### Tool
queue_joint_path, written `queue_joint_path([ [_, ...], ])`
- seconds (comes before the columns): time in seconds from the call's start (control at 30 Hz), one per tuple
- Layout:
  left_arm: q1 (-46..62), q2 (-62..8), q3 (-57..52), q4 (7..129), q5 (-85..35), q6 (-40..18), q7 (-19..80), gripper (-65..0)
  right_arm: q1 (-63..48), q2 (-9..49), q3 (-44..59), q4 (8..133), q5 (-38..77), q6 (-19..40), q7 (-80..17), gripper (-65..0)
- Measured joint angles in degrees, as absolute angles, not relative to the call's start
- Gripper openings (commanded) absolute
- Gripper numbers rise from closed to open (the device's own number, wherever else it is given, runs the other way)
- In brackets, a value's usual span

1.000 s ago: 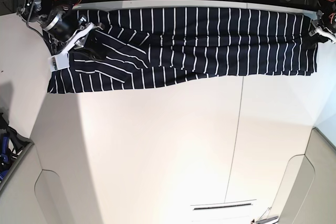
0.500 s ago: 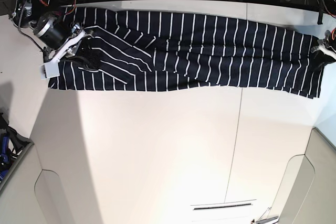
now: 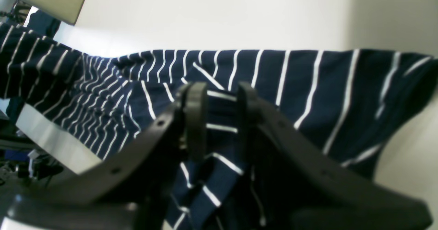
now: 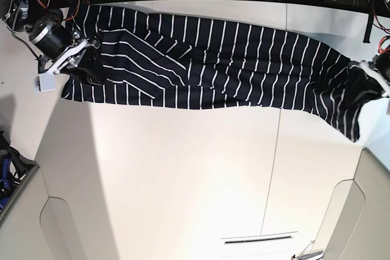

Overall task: Fold the T-shirt properly
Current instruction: 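Fold the strip end held by the left gripper toward the right gripper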

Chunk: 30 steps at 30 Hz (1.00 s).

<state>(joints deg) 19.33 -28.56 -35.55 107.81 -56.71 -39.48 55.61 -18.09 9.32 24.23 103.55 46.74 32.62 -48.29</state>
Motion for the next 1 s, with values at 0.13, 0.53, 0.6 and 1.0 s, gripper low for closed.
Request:
queue_joint_path([
  [0.13, 19.46, -25.96, -25.56, 114.93, -55.07, -39.68, 55.33, -65.0, -18.09, 9.32, 25.82, 103.55, 46.72, 32.62, -48.27, -41.1],
  [0.53, 19.25, -16.49, -4.67, 111.79, -41.01, -39.46, 49.19, -44.3, -18.55, 9.19, 33.15, 103.55, 46.46, 32.64, -50.85, -31.5],
  [0.6, 19.22, -15.99, -2.48, 109.86, -40.93, -39.44, 47.4, -36.2, -19.35, 9.02, 33.06, 103.55, 46.46, 32.67, -50.85, -26.8],
  [1.0, 19.2, -13.96, 2.52, 106.85, -41.19, -39.29, 43.05, -34.4, -19.97, 9.04, 32.71, 93.41, 42.22, 32.82, -47.31, -21.8],
])
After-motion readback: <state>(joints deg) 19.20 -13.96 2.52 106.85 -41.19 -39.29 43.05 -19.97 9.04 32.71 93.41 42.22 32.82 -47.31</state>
